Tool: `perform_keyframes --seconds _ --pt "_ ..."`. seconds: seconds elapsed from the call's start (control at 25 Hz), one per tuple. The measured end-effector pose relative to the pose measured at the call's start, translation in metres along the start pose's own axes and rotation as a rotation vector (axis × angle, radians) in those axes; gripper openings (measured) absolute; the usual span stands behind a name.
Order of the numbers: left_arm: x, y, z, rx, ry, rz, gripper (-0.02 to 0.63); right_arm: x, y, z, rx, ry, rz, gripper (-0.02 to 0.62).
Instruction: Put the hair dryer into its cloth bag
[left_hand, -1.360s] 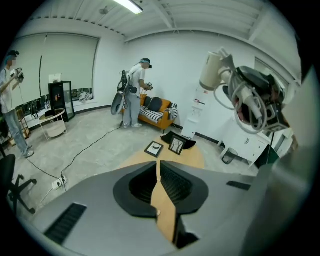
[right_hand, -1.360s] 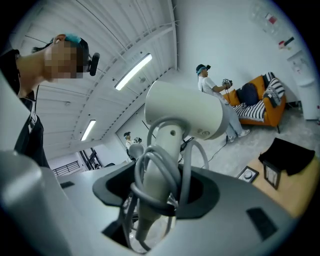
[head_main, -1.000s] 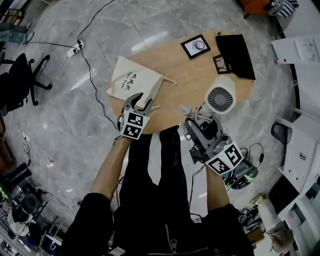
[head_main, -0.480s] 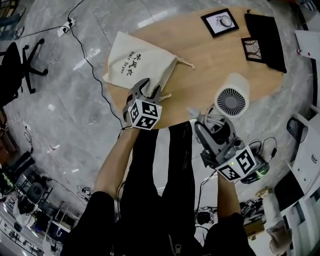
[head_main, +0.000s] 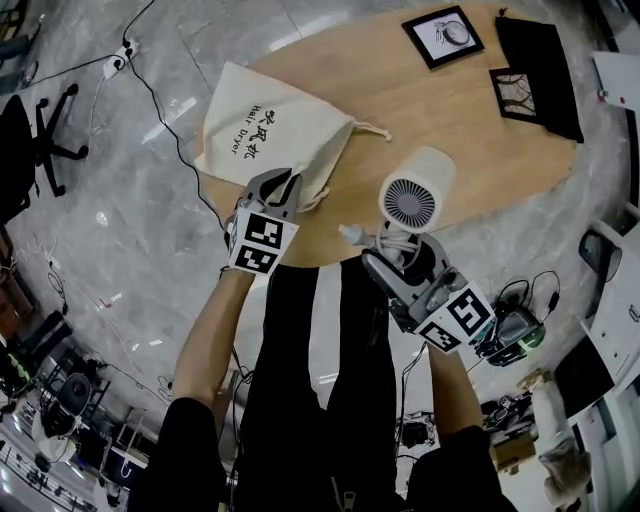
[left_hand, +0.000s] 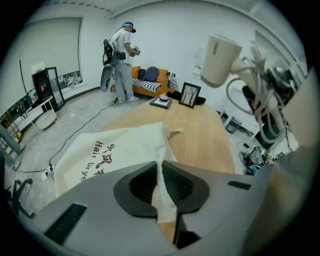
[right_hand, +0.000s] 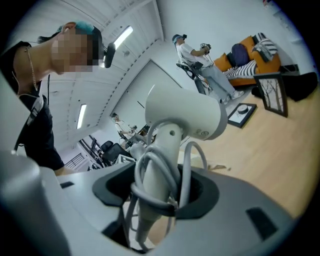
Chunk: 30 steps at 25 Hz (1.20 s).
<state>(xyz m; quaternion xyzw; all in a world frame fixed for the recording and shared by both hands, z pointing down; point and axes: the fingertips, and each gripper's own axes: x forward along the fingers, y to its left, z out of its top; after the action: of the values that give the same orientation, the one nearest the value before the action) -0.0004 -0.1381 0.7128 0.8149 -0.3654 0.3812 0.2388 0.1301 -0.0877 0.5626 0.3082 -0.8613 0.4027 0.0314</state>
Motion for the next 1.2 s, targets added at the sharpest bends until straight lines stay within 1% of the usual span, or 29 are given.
perform_keyframes --seconds 0.08,0.16,0.24,0.36,0.52,0.6,0.72,0.88,1.0,1.08,1.12,1.2 --pt "-0.012 0.003 0.008 0.012 -0.005 -0.036 0.038 0.004 0.0 -0.013 -0.013 0.042 0.008 0.245" --pt "-0.02 0.003 0.015 0.043 -0.011 -0.072 0.038 0.008 0.0 -0.028 -0.032 0.092 0.018 0.245" --pt "-0.026 0.0 0.021 0.073 -0.024 -0.102 0.038 0.013 -0.001 -0.043 -0.031 0.136 0.033 0.245" --pt "-0.031 -0.009 0.029 0.117 -0.048 -0.147 0.038 0.022 0.002 -0.065 -0.009 0.2 0.07 0.245" --pt "-0.038 -0.026 0.034 0.212 -0.088 -0.231 0.038 0.034 0.006 -0.096 0.053 0.278 0.119 0.245" --pt "-0.045 -0.03 0.035 0.255 -0.101 -0.268 0.038 0.04 0.008 -0.11 0.067 0.331 0.141 0.245" --pt "-0.053 -0.029 0.033 0.287 -0.104 -0.291 0.038 0.045 0.009 -0.128 0.065 0.423 0.163 0.245" --pt "-0.061 -0.026 0.028 0.293 -0.099 -0.321 0.038 0.046 0.001 -0.145 0.058 0.51 0.145 0.245" --pt "-0.064 -0.028 0.028 0.317 -0.108 -0.339 0.038 0.046 -0.008 -0.15 0.082 0.544 0.125 0.245" --pt "-0.067 -0.031 0.029 0.34 -0.123 -0.349 0.038 0.047 -0.01 -0.151 0.123 0.556 0.124 0.245" --pt "-0.067 -0.033 0.027 0.365 -0.116 -0.351 0.038 0.048 -0.01 -0.151 0.152 0.555 0.131 0.245" --pt "-0.063 -0.039 0.017 0.434 -0.075 -0.351 0.039 0.049 -0.009 -0.149 0.203 0.552 0.15 0.245"
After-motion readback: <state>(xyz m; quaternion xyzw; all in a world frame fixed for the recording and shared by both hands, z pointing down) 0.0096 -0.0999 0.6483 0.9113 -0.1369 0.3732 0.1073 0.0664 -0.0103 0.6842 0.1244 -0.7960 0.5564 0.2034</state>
